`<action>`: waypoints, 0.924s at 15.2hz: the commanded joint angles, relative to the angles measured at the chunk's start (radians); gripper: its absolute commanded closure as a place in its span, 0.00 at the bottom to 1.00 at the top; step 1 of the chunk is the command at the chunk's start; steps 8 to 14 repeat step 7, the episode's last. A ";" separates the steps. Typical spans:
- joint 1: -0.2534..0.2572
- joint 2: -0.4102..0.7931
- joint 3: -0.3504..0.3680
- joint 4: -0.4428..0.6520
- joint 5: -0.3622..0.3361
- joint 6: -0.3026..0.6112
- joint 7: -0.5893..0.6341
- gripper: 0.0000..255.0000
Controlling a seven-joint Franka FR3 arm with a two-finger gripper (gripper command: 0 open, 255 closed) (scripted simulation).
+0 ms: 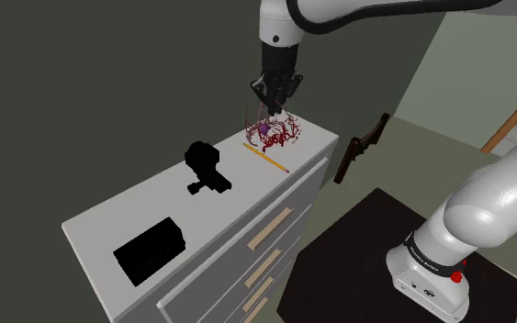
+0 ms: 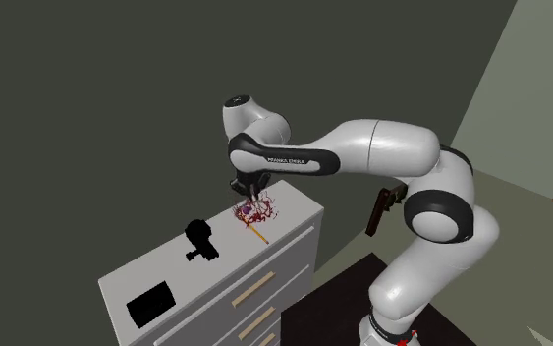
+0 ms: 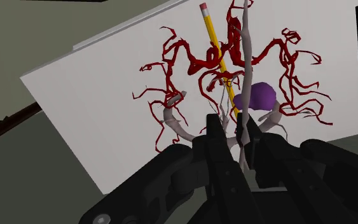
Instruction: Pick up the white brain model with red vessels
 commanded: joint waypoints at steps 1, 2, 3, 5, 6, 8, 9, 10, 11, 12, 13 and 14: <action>-0.001 0.003 0.000 0.030 -0.001 -0.027 -0.002 1.00; -0.001 0.005 0.000 0.046 -0.002 -0.041 -0.002 1.00; -0.001 0.007 0.000 0.061 -0.003 -0.055 -0.003 1.00; -0.002 0.011 0.000 0.093 -0.005 -0.082 -0.003 1.00; -0.002 0.011 0.000 0.095 -0.005 -0.084 -0.003 1.00; -0.002 0.012 0.000 0.095 -0.005 -0.084 -0.003 1.00; -0.002 0.012 0.000 0.095 -0.005 -0.084 -0.003 1.00; -0.002 0.012 0.000 0.095 -0.005 -0.084 -0.003 1.00; -0.002 0.012 0.000 0.095 -0.005 -0.084 -0.003 1.00; -0.002 0.012 0.000 0.095 -0.005 -0.084 -0.003 1.00; -0.002 0.012 0.000 0.095 -0.005 -0.084 -0.003 1.00; -0.002 0.012 0.000 0.095 -0.005 -0.084 -0.003 1.00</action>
